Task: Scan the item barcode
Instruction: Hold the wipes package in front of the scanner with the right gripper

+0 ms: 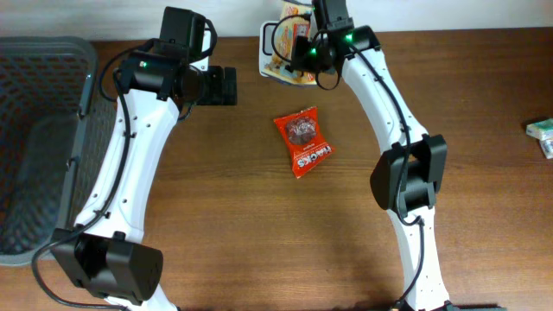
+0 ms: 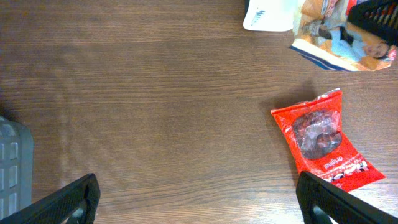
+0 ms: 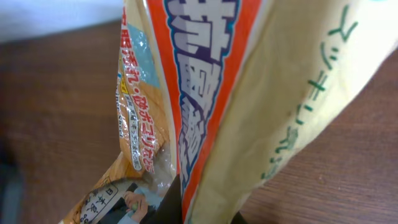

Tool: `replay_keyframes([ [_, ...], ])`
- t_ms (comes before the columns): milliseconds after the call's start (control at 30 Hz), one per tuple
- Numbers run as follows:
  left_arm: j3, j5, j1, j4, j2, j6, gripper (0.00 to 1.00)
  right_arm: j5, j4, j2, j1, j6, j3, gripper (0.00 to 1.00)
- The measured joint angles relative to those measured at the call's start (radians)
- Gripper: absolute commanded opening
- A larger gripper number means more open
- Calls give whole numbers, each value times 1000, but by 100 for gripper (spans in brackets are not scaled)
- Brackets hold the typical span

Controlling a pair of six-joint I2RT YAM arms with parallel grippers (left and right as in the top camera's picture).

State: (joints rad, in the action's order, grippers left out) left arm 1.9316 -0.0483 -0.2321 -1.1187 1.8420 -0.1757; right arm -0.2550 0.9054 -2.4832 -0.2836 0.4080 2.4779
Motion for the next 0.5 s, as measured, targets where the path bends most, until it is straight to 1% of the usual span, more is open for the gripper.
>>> replay_keyframes([
  [67,0,0,0,0,0,0,99,-10,62,1,0,0,107,4],
  [100,0,0,0,-1,0,0,99,-13,63,3,-1,0,130,4],
  [200,0,0,0,-1,0,0,99,14,64,3,-19,-1,132,4],
  [267,0,0,0,-1,0,0,99,73,46,1,-45,0,81,4],
  [367,0,0,0,0,0,0,99,44,-84,-33,-59,-2,-41,4],
  [500,0,0,0,0,0,0,99,46,-153,-45,-63,-23,-153,4],
])
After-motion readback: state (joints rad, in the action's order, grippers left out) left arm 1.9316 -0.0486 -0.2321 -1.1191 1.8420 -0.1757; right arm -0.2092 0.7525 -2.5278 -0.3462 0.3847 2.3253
